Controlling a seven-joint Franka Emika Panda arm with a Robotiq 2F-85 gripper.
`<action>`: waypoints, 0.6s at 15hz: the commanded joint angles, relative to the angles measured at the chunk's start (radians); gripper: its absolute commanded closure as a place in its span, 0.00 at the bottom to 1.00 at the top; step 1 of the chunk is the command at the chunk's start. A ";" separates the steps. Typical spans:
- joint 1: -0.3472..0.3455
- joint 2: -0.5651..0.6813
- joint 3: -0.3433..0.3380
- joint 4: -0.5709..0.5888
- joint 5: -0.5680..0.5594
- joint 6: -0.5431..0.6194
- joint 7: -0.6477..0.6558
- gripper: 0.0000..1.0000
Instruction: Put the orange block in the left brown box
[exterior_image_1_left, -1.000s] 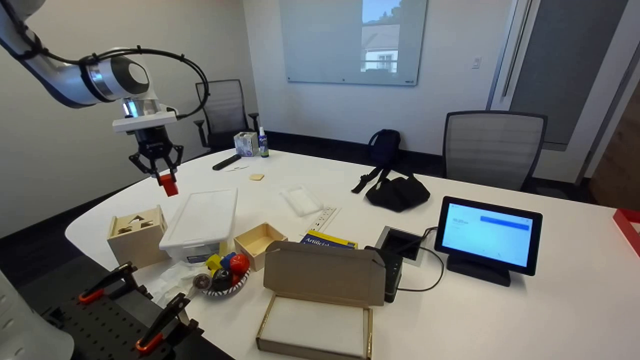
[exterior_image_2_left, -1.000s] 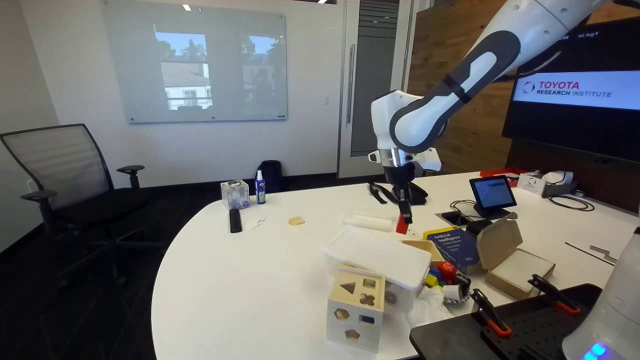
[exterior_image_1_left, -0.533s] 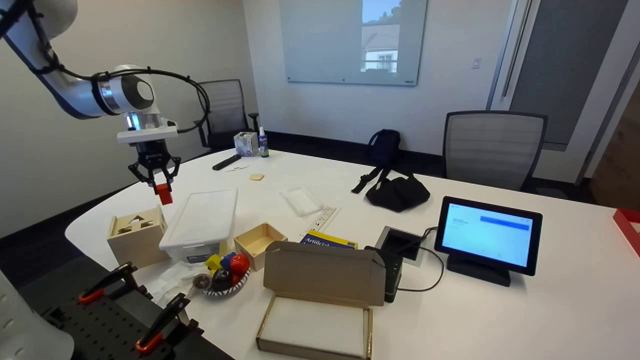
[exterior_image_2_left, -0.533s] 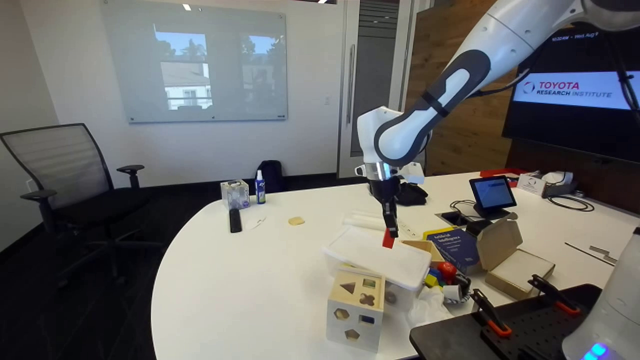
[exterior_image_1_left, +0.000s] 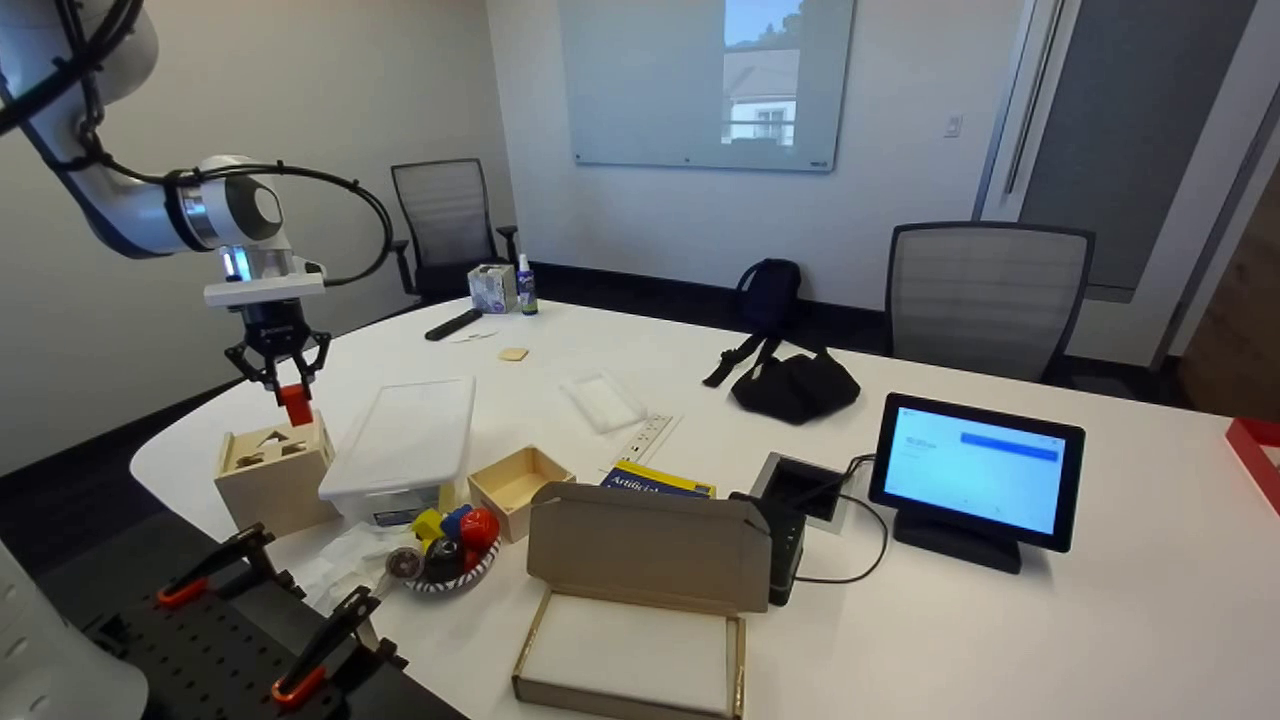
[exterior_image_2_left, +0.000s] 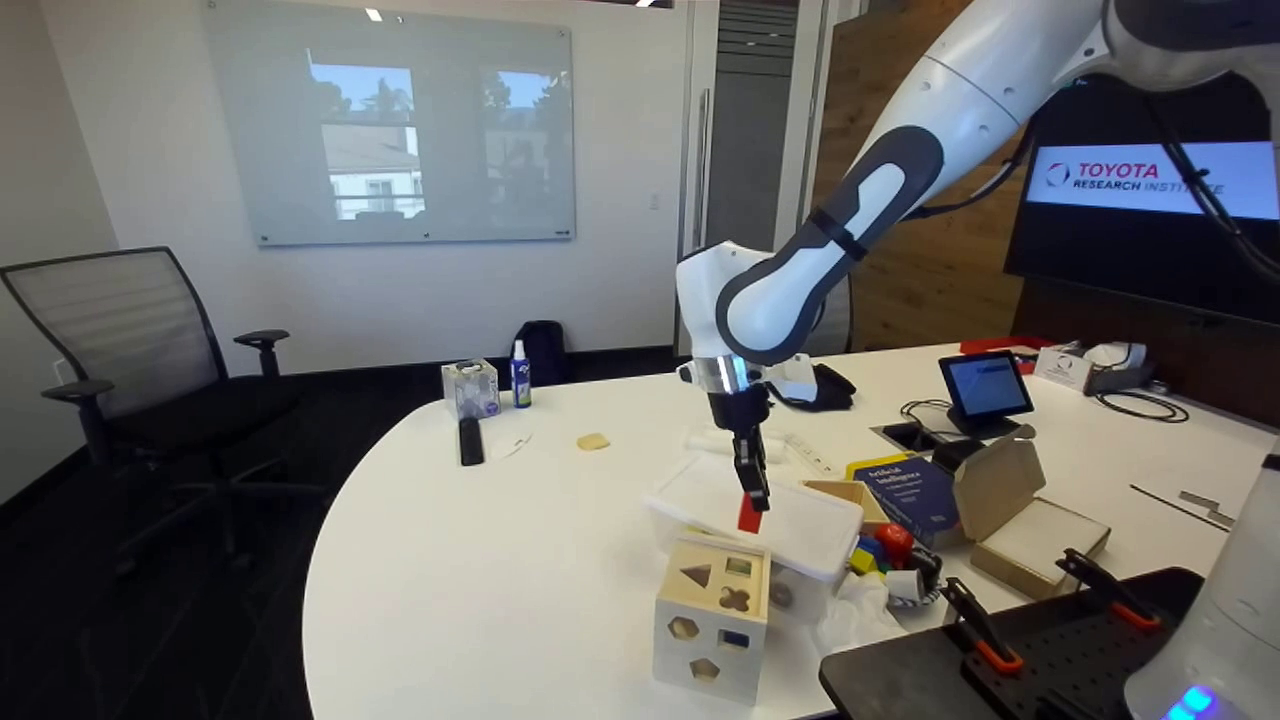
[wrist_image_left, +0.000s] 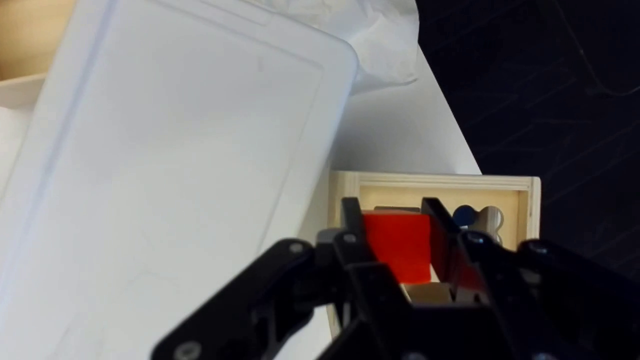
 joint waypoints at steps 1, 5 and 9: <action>0.032 0.026 0.001 0.014 -0.018 0.021 0.068 0.92; 0.051 0.044 -0.002 0.014 -0.026 0.032 0.093 0.92; 0.063 0.067 -0.006 0.013 -0.033 0.031 0.114 0.92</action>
